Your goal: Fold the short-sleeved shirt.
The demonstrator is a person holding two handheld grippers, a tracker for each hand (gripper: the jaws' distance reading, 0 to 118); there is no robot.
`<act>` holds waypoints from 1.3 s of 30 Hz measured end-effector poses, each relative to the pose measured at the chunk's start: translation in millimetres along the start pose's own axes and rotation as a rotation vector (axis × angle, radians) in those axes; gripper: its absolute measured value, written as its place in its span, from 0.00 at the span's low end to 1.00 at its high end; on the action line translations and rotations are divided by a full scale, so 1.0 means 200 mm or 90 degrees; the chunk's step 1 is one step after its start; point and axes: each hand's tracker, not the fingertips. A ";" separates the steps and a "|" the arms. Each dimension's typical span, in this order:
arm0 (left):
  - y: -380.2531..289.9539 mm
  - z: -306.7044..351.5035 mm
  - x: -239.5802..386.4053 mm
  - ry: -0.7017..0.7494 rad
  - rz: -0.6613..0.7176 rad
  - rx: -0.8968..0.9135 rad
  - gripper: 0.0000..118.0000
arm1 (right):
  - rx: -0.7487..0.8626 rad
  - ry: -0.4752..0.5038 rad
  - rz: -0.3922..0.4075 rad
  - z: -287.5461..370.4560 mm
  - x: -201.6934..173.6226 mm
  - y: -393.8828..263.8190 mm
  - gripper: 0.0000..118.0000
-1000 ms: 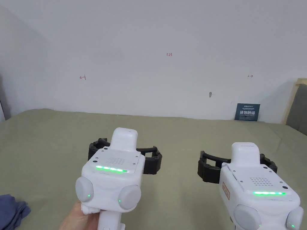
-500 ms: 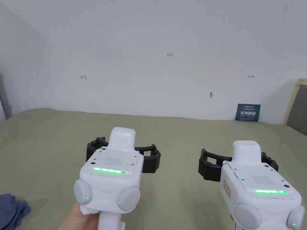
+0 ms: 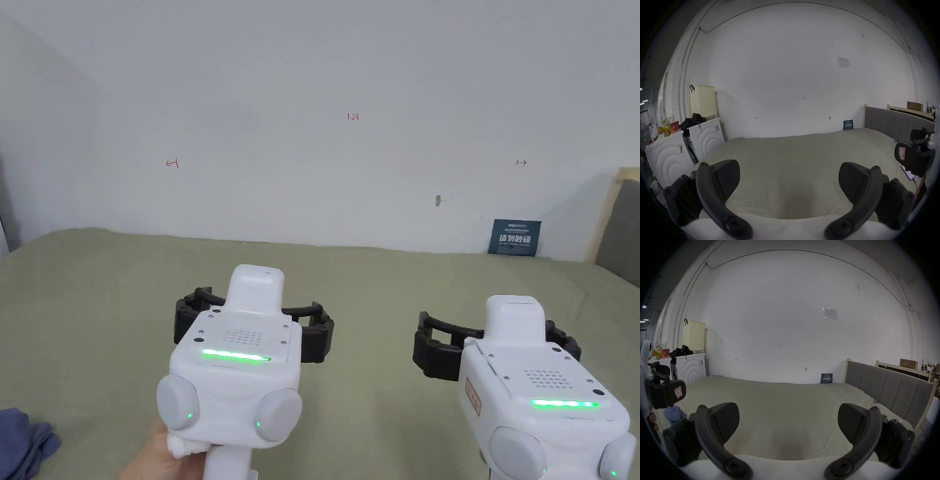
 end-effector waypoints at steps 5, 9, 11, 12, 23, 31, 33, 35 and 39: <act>-0.01 0.00 0.00 0.024 0.018 -0.006 1.00 | -0.002 0.005 0.002 0.00 -0.01 0.00 1.00; -0.02 0.01 -0.02 -0.007 0.026 -0.019 1.00 | -0.004 0.007 -0.002 0.00 -0.01 0.00 1.00; -0.01 0.00 -0.03 -0.008 0.026 -0.020 1.00 | -0.005 0.008 -0.001 0.00 -0.01 0.00 1.00; -0.01 0.00 -0.03 -0.009 0.028 -0.020 1.00 | -0.005 0.009 -0.001 0.00 -0.02 0.00 1.00; 0.00 -0.04 -0.04 -0.017 0.014 -0.014 1.00 | -0.003 0.014 0.003 0.00 -0.02 0.02 1.00; 0.00 -0.05 -0.03 -0.028 -0.012 -0.025 1.00 | -0.005 0.015 0.002 -0.01 -0.02 0.02 1.00; 0.01 -0.06 -0.03 -0.026 -0.019 -0.046 1.00 | -0.006 0.015 0.002 -0.01 -0.02 0.02 1.00; 0.01 -0.06 -0.03 -0.028 -0.015 -0.041 1.00 | -0.005 0.016 0.001 -0.01 -0.02 0.03 1.00; 0.03 -0.07 -0.05 -0.038 0.002 -0.058 1.00 | -0.007 0.019 0.002 -0.01 -0.02 0.03 1.00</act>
